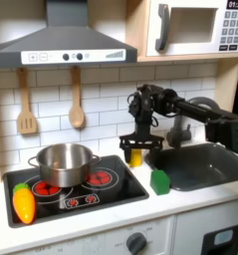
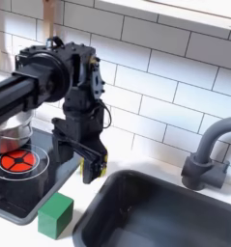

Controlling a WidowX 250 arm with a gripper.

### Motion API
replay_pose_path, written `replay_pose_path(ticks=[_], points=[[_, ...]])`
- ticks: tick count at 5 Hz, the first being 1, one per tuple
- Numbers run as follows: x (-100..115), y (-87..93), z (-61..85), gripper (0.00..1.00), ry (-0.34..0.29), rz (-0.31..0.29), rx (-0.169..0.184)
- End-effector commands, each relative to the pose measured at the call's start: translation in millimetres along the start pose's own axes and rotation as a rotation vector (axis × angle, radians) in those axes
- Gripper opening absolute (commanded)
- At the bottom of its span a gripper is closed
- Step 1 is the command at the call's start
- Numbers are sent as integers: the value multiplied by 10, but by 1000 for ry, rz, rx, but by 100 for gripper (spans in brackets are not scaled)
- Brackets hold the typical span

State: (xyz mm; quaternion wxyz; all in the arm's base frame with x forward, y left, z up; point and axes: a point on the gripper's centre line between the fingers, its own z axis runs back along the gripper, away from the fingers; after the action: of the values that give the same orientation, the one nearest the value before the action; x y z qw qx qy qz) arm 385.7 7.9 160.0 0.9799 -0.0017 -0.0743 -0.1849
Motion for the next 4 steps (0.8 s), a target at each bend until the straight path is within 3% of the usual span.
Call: replay_pose_path(ticks=[1,4], points=[[104,26,43,100,-18,42,24],[259,64,-45,100,0,88,8]])
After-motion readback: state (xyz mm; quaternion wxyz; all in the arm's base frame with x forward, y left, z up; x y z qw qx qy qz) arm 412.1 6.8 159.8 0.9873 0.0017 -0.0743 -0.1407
